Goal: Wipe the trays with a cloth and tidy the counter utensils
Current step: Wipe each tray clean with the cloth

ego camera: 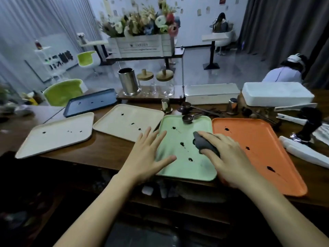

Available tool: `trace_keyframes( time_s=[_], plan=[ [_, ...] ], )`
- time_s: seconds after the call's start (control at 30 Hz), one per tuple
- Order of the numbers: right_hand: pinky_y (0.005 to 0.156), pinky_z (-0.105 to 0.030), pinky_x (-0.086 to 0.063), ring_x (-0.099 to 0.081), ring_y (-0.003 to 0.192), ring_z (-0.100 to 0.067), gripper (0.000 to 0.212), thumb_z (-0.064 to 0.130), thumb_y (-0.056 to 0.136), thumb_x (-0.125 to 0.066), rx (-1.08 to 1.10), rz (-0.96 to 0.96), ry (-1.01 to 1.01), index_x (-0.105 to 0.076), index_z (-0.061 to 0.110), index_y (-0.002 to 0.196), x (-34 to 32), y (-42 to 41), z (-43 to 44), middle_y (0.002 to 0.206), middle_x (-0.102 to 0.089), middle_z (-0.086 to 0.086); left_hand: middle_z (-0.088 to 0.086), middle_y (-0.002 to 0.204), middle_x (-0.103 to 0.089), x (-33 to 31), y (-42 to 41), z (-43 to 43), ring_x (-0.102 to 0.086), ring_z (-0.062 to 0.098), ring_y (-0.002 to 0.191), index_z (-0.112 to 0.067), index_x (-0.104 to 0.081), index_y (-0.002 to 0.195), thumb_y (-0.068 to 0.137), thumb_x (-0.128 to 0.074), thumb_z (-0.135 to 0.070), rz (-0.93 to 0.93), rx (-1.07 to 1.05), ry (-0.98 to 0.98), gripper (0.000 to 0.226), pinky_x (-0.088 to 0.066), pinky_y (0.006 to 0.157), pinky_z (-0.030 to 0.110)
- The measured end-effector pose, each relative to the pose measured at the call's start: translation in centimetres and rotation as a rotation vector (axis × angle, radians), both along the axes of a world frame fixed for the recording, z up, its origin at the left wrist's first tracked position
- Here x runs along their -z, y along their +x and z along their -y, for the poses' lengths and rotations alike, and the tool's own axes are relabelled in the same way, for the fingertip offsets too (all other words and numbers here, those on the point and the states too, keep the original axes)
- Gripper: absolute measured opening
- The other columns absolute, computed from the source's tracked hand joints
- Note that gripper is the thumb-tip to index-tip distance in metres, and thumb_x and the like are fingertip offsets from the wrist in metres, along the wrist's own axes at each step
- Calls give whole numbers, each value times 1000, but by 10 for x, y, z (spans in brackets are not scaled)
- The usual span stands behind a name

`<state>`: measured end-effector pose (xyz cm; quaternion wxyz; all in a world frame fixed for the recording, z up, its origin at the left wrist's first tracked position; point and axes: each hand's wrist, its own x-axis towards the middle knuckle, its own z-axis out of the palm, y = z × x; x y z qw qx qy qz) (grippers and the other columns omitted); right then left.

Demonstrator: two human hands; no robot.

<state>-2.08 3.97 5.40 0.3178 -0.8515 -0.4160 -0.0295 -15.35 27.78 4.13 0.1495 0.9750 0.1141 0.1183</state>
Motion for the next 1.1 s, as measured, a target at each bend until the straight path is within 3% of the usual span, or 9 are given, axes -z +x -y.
trace_keyframes(
  time_s=[0.17,0.3,0.63,0.8,0.9,1.0,1.1],
  plan=[
    [96,-45,-42,-54,113,-27,54,51,91,-48,-127,-26,-2,-42,44,144,4,-22,-146,120,-60,2,-8,170,-14,-6,-45,-96,7,14,157,-36,-17,162,88,-43,-82,-9,-77,17,91,3,127,38],
    [98,-43,-39,-52,116,-26,52,46,96,-54,-201,-26,-38,-40,44,146,-3,-31,-230,125,-59,4,-7,170,-14,-4,-65,-159,6,15,157,-36,-15,163,89,-45,-81,-24,-155,0,91,1,128,41],
    [98,-41,-42,-51,116,-19,51,48,98,-51,-386,-30,-83,-34,47,146,-9,-16,-383,128,-57,7,-7,170,-18,-10,-70,-284,0,19,158,-38,-15,162,80,-23,-93,-32,-333,5,99,-2,128,46],
    [101,-44,-43,-50,120,-21,56,49,98,-51,-403,-17,-115,-30,44,150,-10,-13,-454,134,-56,3,-10,166,-24,-13,-69,-340,-7,21,157,-33,-20,161,83,-30,-86,-4,-374,3,96,-12,126,46],
    [99,-44,-44,-52,118,-23,58,47,99,-52,-400,-7,-138,-27,41,151,-10,-14,-494,135,-57,1,-11,169,-18,-11,-69,-385,0,17,158,-35,-16,162,88,-41,-80,1,-409,-58,90,-7,128,43],
    [93,-44,-45,-56,112,-27,52,43,97,-56,-375,-27,-126,-35,36,143,-10,-16,-536,123,-62,-1,-8,169,-17,1,-73,-445,0,18,158,-30,-14,164,91,-49,-72,-17,-424,-86,91,-5,128,42],
    [86,-42,-45,-58,102,-26,38,44,96,-56,-339,5,-119,-41,34,131,-16,-16,-588,111,-65,1,-4,167,-25,11,-71,-517,-15,22,156,-22,-16,164,92,-55,-67,-48,-442,-101,94,-21,126,44]
  ],
)
